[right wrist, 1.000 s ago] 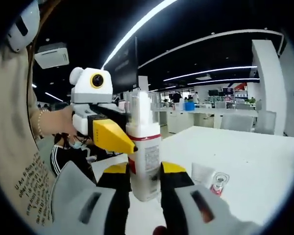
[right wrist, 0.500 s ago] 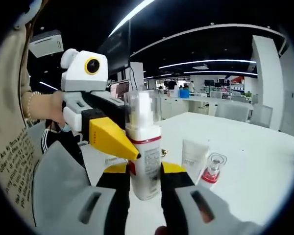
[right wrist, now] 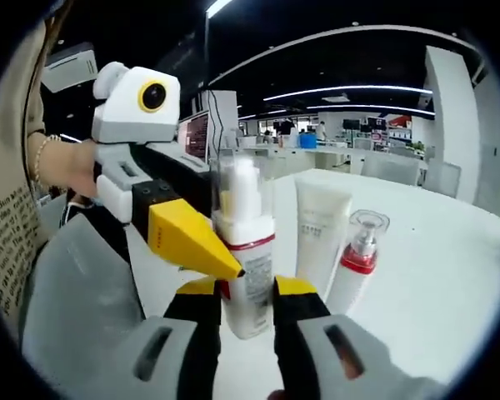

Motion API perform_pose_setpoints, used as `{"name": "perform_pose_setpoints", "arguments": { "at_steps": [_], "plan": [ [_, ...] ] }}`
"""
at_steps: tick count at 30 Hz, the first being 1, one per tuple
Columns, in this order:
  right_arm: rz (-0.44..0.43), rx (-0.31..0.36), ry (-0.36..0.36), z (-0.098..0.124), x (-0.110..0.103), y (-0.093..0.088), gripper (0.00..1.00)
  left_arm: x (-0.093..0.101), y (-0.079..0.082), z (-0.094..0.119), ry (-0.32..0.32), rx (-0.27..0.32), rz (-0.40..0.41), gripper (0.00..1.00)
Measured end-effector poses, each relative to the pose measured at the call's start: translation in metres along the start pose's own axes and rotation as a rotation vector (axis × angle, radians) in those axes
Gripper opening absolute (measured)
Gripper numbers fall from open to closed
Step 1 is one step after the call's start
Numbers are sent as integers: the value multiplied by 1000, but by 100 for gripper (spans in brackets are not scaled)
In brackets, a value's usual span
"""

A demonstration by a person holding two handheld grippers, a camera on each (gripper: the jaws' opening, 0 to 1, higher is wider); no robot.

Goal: Arrange the skincare products in the storage area until every visible bottle or jar stands upright without overlapping.

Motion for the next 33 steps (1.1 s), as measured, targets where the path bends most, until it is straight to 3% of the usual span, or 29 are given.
{"name": "perform_pose_setpoints", "arguments": {
  "at_steps": [11,20,33],
  "plan": [
    [71,-31,4,-12,11,-35,23,-9,-27,-25,33,-80,-23,19],
    [97,-42,14,-25,19,-54,23,-19,-42,-41,79,-120,-36,19],
    [88,-127,45,-34,25,-73,23,-26,-58,-52,98,-150,-6,19]
  ]
}}
Point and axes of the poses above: the point that each gripper's makers call its tool centre point, and the gripper's own axes: z roughly backward along the fingers, x roughly to its right, y roughly out of its top, the point moved 7 cm from there along z, roughly backward along the fingers, and after that the axes turned 15 degrees about -y, right-handed, at the moved point
